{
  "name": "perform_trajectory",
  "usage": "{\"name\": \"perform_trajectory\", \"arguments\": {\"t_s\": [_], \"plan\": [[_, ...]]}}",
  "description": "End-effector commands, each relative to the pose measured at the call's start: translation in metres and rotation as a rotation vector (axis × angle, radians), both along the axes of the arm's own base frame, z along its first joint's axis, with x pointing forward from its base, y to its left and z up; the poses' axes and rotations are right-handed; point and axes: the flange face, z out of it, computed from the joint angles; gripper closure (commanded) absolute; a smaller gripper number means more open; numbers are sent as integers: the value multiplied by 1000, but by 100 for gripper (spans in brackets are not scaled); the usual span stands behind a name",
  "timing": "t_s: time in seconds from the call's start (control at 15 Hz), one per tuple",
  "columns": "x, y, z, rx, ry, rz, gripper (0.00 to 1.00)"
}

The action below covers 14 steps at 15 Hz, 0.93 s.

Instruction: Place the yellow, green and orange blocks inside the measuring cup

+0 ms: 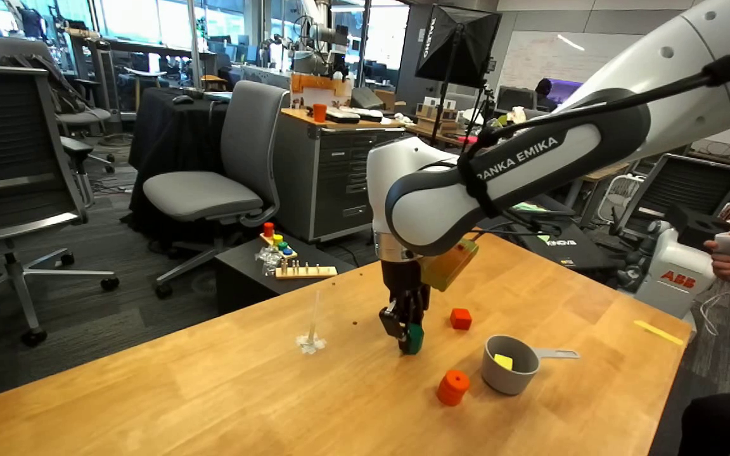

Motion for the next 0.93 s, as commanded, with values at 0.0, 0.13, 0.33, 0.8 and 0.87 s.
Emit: {"name": "perform_trajectory", "arguments": {"t_s": [0.0,0.13,0.33,0.8,0.87], "plan": [[0,5,33,8,-22,17,82],[-1,7,50,14,-40,22,82],[-2,7,80,17,-71,23,82],[-32,-16,120,11,-68,3,82],[-38,-24,122,10,-64,-2,82]]}}
